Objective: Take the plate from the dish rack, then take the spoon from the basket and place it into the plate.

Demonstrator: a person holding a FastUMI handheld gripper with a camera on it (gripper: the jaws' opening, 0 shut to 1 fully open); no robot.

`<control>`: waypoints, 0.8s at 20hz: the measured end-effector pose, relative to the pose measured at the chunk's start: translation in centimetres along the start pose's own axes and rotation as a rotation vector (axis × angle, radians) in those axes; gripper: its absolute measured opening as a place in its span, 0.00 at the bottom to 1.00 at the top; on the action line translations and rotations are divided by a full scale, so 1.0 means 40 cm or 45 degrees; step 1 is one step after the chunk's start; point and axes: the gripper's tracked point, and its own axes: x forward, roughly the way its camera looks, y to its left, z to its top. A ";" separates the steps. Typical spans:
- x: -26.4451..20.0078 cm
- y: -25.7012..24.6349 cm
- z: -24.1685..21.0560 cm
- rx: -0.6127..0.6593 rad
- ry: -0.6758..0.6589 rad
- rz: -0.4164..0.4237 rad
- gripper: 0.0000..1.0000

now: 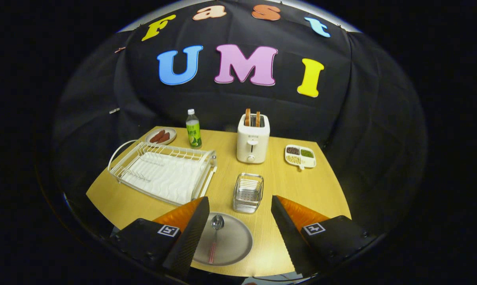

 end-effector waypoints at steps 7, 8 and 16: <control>-0.118 -0.036 0.294 -0.026 -0.320 -0.063 0.97; -0.143 -0.038 0.332 -0.028 -0.363 -0.070 0.97; -0.274 -0.035 0.525 -0.054 -0.613 -0.118 0.98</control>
